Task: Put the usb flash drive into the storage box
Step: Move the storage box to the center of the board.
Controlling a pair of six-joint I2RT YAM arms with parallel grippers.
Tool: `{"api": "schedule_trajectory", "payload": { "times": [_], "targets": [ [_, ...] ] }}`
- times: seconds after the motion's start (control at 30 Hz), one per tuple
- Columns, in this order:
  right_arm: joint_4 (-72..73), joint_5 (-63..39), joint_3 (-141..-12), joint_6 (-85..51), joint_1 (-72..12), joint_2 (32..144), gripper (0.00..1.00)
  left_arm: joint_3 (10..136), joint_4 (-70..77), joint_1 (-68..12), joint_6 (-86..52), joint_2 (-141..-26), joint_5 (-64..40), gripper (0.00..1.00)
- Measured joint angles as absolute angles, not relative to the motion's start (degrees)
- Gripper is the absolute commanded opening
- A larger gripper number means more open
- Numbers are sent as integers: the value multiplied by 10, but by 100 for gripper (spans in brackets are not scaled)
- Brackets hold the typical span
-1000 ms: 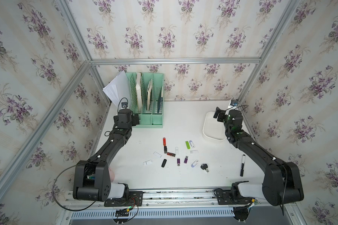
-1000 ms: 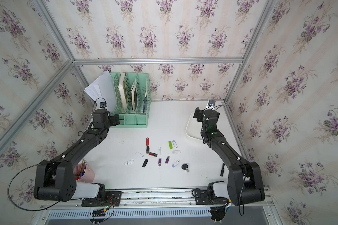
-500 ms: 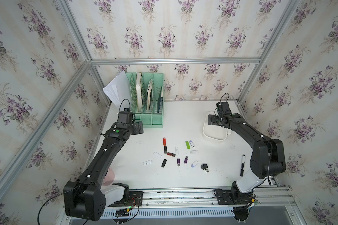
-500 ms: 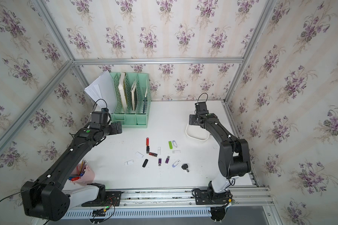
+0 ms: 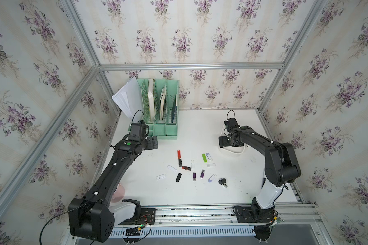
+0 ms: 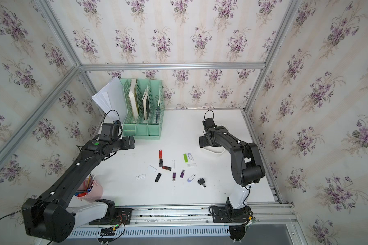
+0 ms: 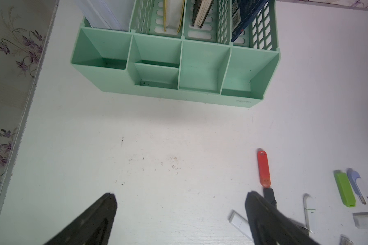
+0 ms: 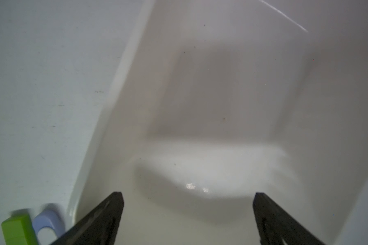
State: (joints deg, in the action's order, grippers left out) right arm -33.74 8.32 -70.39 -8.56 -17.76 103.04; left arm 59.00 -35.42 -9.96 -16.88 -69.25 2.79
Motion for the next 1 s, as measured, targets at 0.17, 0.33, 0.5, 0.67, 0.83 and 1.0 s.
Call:
{"api": "schedule_trajectory", "payload": {
  "times": [0.17, 0.33, 0.5, 0.67, 0.83, 1.0],
  "targets": [
    [-329, 60, -728, -90, -224, 1059, 100, 587, -362, -101, -169, -691, 26, 99],
    [-311, 29, -798, -108, -264, 1112, 100, 584, -368, -101, -168, -684, 26, 99],
    [-300, 6, -900, -136, -273, 1197, 100, 582, -374, -101, -168, -683, 26, 99],
    [-308, -17, -1036, -150, -275, 1285, 100, 574, -378, -101, -168, -675, 26, 99],
    [-324, -55, -1127, -155, -282, 1332, 100, 562, -379, -102, -168, -667, 25, 99],
    [-336, -77, -1141, -164, -285, 1328, 100, 558, -378, -102, -169, -668, 15, 99]
  ]
}}
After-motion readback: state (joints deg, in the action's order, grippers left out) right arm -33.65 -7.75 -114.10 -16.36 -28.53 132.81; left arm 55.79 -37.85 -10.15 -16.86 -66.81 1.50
